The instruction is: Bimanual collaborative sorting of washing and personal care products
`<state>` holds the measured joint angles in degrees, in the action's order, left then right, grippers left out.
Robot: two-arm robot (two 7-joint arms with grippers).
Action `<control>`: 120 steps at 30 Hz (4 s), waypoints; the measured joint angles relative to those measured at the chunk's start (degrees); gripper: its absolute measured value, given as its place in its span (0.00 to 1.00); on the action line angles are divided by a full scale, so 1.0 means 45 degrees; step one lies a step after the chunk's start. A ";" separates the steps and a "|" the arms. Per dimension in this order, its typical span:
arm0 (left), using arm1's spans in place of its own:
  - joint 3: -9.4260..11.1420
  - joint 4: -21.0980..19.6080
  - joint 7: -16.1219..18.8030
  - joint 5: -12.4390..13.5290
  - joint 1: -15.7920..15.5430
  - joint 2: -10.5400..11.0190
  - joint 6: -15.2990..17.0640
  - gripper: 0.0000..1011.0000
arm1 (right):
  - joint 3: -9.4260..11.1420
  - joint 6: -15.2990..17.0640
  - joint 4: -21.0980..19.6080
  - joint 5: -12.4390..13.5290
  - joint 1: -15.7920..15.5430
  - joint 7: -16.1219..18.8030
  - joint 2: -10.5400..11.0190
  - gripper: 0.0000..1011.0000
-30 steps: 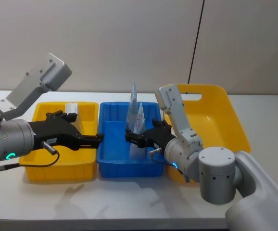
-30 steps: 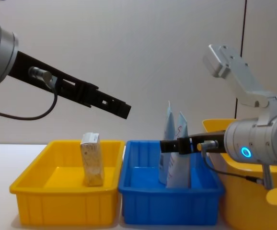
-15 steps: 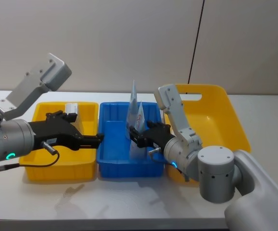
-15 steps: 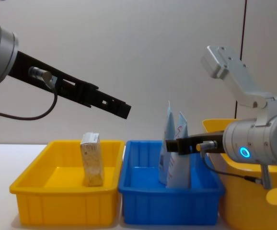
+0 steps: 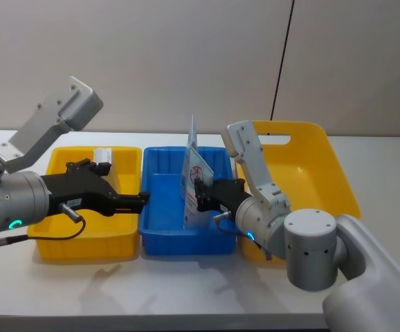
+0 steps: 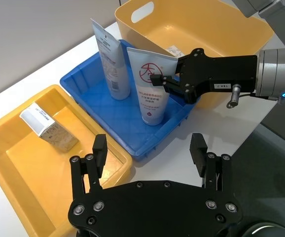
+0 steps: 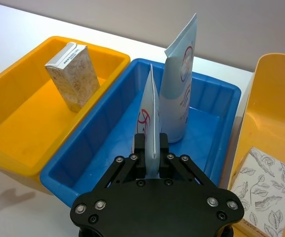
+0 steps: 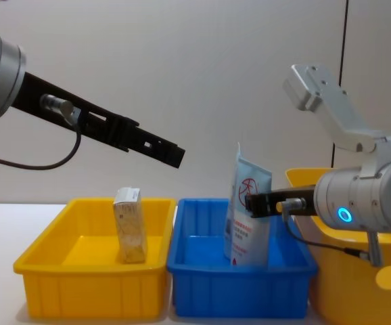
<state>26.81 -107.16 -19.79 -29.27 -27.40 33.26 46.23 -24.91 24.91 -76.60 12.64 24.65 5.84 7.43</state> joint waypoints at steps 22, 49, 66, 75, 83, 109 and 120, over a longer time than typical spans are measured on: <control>0.0000 -0.0001 0.0001 0.0001 0.0000 0.0001 0.0000 0.99 | 0.0248 -0.0808 -0.0385 -0.0013 -0.0256 0.0135 0.0102 0.09; 0.0000 -0.0001 0.0001 0.0000 0.0001 0.0001 0.0000 0.99 | 0.1789 -0.2994 -0.2867 0.0969 -0.0726 0.1014 0.0507 0.09; 0.0000 -0.0001 0.0001 0.0001 0.0001 0.0001 0.0000 0.99 | 0.2608 -0.3380 -0.3256 0.0495 -0.0541 0.0264 0.0817 0.09; 0.0000 -0.0001 0.0001 0.0001 0.0000 0.0001 0.0000 0.99 | 0.2834 -0.3208 -0.2681 0.0044 -0.0339 -0.0127 0.0958 0.09; 0.0000 -0.0001 0.0001 0.0001 0.0001 0.0000 0.0000 0.99 | 0.2932 -0.2982 -0.2029 -0.0252 -0.0176 -0.0328 0.1008 0.09; 0.0000 -0.0001 0.0001 0.0001 0.0000 0.0001 0.0000 0.99 | 0.3047 -0.2505 -0.0429 -0.0782 0.0163 -0.0632 0.0964 0.44; 0.0000 -0.0001 0.0001 0.0001 0.0000 0.0000 0.0000 0.99 | 0.3062 -0.2461 -0.0278 -0.0837 0.0192 -0.0652 0.0951 0.80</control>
<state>26.81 -107.17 -19.79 -29.26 -27.40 33.26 46.23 -11.13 13.83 -77.84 8.87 25.52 2.90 11.71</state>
